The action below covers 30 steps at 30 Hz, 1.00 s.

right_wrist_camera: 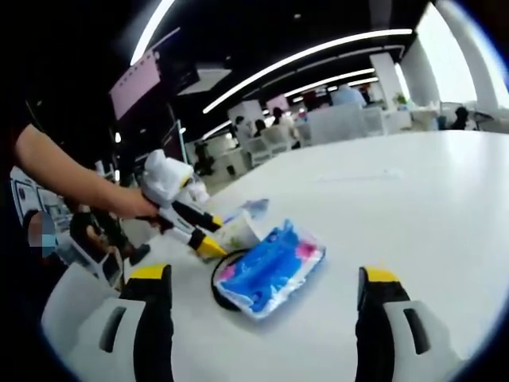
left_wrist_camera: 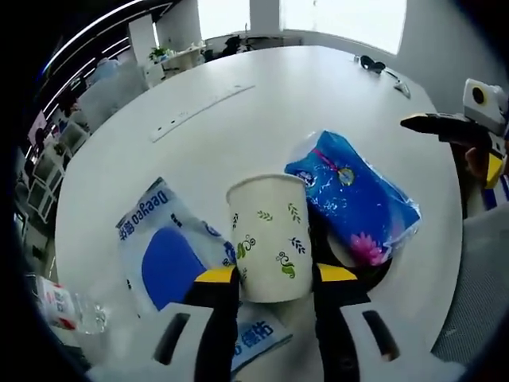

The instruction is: Arrange the tabletop items into an orderly group along one side of the table until the central work area is clear of visible clutter.

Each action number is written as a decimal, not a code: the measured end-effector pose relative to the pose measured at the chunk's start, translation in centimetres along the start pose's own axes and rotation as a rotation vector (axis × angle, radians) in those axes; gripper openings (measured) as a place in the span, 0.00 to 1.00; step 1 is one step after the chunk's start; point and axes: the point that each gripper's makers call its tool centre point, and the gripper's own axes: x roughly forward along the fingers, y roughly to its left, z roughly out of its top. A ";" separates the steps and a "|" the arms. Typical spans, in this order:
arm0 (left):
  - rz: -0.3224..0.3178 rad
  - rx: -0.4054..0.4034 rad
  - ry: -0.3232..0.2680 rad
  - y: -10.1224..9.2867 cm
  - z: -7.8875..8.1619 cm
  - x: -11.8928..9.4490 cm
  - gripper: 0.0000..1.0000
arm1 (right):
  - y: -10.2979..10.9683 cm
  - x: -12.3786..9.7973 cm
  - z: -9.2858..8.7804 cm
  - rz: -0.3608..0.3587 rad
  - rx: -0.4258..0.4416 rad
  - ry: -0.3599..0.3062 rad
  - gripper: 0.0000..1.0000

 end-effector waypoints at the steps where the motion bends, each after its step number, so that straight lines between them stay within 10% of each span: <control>1: 0.000 0.000 -0.002 0.0 0.0 -0.1 0.36 | 0.1 0.0 0.0 0.002 0.000 -0.001 0.95; 30: 0.054 0.017 -0.147 1.1 1.4 -4.0 0.35 | 2.2 1.3 1.0 0.049 -0.043 0.007 0.95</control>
